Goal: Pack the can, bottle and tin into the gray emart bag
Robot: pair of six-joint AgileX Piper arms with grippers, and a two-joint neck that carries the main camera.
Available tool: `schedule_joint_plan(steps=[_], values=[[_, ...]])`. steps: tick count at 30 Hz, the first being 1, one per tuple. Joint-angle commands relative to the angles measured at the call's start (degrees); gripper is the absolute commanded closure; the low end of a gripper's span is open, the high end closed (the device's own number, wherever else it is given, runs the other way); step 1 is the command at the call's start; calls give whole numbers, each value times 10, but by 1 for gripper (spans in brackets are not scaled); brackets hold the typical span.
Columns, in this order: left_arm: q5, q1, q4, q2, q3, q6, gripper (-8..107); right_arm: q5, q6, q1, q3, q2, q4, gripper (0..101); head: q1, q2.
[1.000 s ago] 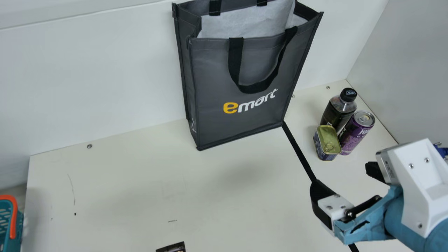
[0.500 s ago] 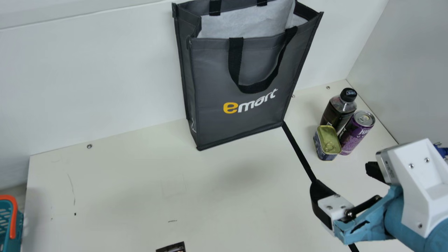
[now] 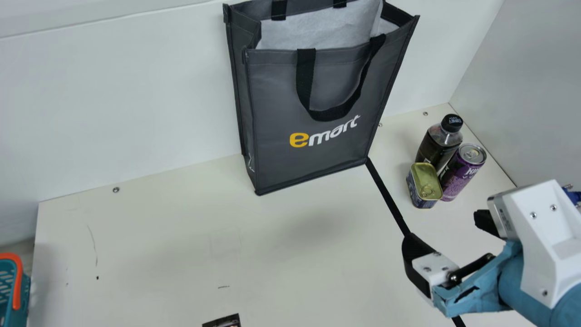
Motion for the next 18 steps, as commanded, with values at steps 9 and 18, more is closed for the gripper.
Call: schedule_joint_plan(steps=[9,18], values=[[0,0,0,0,0,0,9,-9,3,3,-21,25,-3,10,-13,0],[0,0,0,0,0,0,9,-26,-10,4,-56,69,0,10,-13,0]])
